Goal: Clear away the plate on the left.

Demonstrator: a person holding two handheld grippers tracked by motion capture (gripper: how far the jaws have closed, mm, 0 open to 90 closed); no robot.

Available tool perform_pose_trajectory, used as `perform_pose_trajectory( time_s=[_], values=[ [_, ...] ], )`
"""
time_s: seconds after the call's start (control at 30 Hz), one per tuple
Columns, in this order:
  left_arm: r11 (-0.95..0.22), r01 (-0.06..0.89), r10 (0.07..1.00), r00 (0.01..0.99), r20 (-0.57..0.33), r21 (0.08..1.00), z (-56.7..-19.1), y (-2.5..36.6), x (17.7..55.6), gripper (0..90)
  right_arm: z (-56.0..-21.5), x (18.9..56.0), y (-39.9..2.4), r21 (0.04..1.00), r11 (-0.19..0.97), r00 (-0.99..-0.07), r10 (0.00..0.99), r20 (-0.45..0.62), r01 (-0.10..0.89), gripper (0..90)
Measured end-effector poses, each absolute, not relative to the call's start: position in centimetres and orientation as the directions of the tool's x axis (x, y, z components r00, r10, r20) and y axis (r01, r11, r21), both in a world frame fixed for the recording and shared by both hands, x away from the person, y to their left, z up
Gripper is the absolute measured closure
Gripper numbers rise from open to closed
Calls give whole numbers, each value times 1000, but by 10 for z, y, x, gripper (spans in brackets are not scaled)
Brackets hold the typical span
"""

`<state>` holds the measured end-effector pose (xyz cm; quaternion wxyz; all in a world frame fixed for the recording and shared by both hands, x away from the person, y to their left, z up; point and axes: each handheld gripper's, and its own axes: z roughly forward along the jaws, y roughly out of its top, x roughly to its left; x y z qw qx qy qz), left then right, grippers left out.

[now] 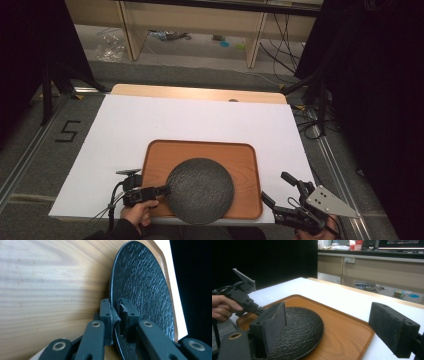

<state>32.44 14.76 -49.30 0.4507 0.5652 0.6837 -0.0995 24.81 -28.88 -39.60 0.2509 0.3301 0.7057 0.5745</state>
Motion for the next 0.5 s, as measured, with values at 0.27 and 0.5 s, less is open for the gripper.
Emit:
perform_pose_trajectory(
  time_s=[0.27, 0.5],
  values=[
    [306, 850, 721, 88, -687, 429, -490, 147, 338, 818, -397, 249, -288, 979, 114, -654, 756, 26, 171, 157],
    [283, 830, 753, 117, -647, 480, -485, 149, 338, 839, -397, 248, -288, 979, 114, -657, 754, 26, 170, 157]
  ],
)
